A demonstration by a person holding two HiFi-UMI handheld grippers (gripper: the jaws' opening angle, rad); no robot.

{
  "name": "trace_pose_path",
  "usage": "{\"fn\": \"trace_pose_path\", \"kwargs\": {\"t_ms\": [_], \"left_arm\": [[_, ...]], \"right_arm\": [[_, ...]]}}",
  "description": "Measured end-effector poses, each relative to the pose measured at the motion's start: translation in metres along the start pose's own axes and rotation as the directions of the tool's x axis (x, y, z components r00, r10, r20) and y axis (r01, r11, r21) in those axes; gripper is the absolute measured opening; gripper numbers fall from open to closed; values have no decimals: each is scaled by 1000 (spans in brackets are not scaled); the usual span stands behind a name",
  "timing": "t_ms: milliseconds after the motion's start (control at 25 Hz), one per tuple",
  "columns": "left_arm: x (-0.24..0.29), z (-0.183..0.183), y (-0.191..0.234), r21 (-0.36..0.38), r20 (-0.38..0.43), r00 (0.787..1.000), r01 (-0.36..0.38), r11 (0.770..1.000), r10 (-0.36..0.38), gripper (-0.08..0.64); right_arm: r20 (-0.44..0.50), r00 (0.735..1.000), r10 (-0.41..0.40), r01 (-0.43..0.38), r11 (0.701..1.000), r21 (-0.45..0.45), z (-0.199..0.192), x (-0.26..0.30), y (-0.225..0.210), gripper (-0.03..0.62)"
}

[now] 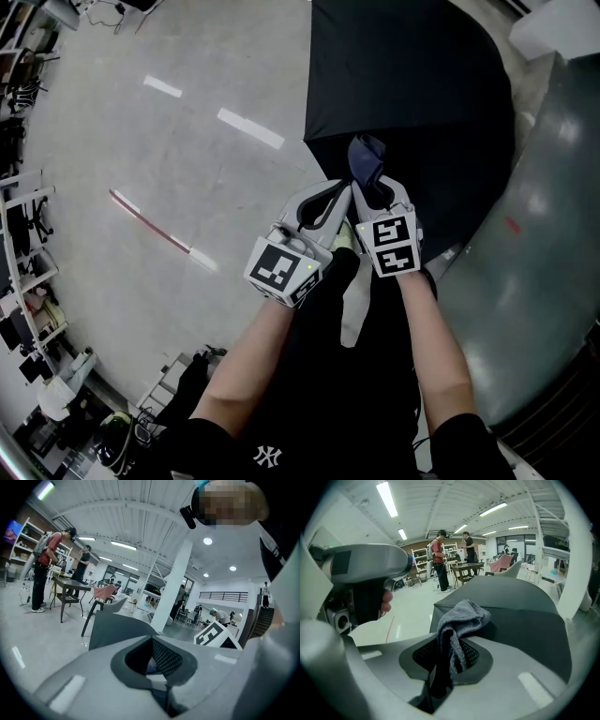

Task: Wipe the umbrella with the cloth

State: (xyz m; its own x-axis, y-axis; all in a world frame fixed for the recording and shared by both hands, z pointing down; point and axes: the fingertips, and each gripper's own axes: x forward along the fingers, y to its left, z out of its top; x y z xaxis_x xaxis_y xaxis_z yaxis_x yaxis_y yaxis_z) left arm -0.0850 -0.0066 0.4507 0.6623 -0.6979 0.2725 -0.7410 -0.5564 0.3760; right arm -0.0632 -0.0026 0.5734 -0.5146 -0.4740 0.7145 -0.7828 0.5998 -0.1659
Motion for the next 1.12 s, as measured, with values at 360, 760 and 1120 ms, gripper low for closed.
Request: {"fn": "trace_pose_path", "kwargs": {"t_ms": [360,760,1120], "left_arm": [[-8,-2,-1,-1,-9,1000,6,1000,-6,0],[14,-4,-53,5,-27,995,94,996,-94,0],[78,-26,-101,7,-62,991,116,993,-115,0]], "right_arm": [[52,997,63,-65,998,28,7,-5,21,87],[143,989,-35,18,993,118,3,-79,-40,86],[104,972,-208,188,966,175,-50,-136,-197,86]]}}
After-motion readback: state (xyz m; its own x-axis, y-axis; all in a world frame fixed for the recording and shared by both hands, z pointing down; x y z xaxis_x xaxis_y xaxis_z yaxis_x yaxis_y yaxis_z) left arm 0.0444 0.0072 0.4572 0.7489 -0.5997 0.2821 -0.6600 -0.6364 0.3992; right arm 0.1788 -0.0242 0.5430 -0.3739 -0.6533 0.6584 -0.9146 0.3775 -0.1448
